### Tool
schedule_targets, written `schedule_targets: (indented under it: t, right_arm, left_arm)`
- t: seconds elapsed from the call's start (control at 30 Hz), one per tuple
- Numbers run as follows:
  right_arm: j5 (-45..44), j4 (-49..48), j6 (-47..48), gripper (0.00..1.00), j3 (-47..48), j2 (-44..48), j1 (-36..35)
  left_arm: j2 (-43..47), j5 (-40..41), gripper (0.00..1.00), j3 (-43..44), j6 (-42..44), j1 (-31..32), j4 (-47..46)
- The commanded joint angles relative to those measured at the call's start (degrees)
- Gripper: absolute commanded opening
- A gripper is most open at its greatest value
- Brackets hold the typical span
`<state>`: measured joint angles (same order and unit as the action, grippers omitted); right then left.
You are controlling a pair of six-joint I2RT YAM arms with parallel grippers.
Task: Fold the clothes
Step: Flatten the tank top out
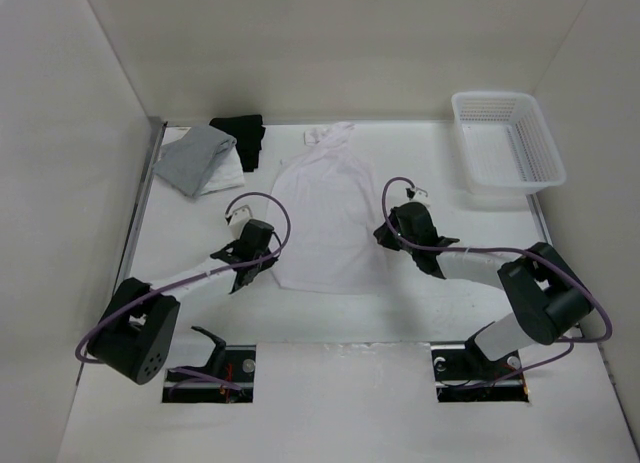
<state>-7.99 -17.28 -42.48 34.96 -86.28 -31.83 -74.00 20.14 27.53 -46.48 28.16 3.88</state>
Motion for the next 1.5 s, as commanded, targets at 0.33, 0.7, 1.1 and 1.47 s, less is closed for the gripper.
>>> schedule_targets:
  t: [0.33, 0.7, 1.1, 1.47]
  right_arm:
    - [2.71, -3.55, -0.68, 0.04, -0.68, -1.78, 0.41]
    - [2.63, -3.99, -0.5, 0.28, 0.02, -2.67, -0.64]
    - [-0.36, -0.83, 0.12, 0.43, -3.14, 1.21, -3.62]
    - [-1.06, -1.79, -0.06, 0.45, -2.18, -2.14, -5.47]
  left_arm:
    - [17.83, -2.65, 0.09, 17.01, 0.07, -2.54, 38.56]
    - [9.55, 3.47, 0.37, 15.65, 5.0, -1.23, 26.96]
    - [14.51, -6.16, 0.45, -2.04, 0.51, -4.21, 14.06]
    - [17.03, -7.04, 0.0, 3.04, -0.28, -3.25, 24.83]
